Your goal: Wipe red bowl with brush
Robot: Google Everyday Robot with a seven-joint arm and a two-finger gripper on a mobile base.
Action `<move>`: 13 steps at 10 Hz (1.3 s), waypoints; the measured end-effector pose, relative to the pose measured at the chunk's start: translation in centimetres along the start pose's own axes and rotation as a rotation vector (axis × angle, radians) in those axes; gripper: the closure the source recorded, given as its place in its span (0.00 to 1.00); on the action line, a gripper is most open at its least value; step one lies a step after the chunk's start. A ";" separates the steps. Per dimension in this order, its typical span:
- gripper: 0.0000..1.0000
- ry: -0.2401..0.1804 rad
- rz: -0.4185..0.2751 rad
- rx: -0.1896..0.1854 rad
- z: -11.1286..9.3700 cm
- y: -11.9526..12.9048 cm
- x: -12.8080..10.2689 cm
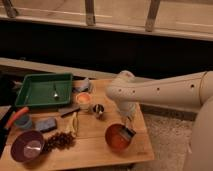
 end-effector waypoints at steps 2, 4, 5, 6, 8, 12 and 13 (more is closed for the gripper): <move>1.00 0.003 -0.048 -0.011 -0.1 1.7 1.4; 1.00 -0.010 -0.113 -0.021 -0.5 4.3 0.9; 1.00 -0.018 -0.134 -0.024 -0.7 5.4 0.2; 1.00 -0.024 -0.140 -0.029 -0.7 6.0 -0.9; 1.00 -0.026 -0.116 -0.027 -0.4 5.4 -2.6; 1.00 -0.018 -0.024 -0.037 0.0 1.2 -3.5; 1.00 -0.014 -0.005 -0.039 0.1 0.3 -3.0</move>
